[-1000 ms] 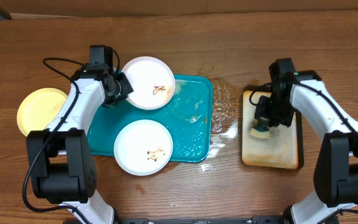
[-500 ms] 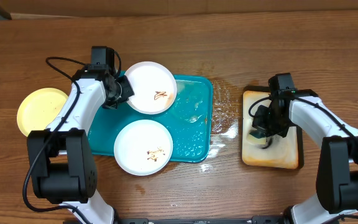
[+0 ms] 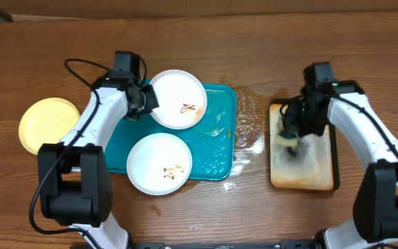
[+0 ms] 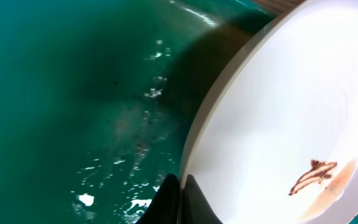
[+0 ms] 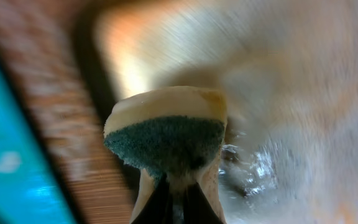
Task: Clean dirty plates on tray and stack at the side
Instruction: 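Bring the sponge in the right gripper over the upper white plate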
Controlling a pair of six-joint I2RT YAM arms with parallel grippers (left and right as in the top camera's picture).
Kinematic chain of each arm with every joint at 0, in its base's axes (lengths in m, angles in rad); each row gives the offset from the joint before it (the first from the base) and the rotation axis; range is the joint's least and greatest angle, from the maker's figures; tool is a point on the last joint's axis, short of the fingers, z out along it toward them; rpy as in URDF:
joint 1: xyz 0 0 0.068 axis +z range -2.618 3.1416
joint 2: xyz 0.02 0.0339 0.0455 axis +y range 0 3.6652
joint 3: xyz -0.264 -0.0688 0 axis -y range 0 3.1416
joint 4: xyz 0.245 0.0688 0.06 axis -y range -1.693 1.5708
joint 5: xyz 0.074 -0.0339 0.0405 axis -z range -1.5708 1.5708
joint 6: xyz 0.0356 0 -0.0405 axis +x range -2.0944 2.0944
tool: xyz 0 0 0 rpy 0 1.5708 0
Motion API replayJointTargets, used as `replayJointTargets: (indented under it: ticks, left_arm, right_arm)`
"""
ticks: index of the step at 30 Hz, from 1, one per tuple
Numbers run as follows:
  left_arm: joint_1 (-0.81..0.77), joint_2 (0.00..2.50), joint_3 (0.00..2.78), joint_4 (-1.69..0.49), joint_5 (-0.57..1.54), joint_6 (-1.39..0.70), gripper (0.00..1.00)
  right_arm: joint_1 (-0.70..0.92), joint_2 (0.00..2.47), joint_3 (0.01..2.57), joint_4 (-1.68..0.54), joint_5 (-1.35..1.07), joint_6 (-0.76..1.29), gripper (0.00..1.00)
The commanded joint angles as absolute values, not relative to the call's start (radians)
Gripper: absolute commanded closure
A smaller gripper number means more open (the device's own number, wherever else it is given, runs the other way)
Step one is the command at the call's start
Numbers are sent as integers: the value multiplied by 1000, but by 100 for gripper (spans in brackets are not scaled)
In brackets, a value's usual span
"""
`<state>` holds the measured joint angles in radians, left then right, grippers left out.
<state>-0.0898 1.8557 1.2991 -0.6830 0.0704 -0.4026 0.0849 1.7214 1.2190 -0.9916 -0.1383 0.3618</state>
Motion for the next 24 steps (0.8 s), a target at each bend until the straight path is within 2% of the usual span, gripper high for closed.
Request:
replayJointTargets:
  ticks: [1, 10, 18, 24]
  left_arm:
    - [-118, 1868, 1325, -675, 80, -384, 96]
    - [-147, 1868, 1325, -676, 125, -385, 96]
    - [-204, 1872, 1325, -689, 131, -381, 96]
    - [-273, 1872, 1325, -693, 129, -381, 96]
  right_arm:
    - [94, 1683, 1258, -965, -282, 306, 96]
    - [248, 1690, 1258, -832, -429, 311, 96]
    - [431, 1704, 1258, -691, -423, 425, 96]
    - [488, 1760, 1258, -599, -421, 500, 96]
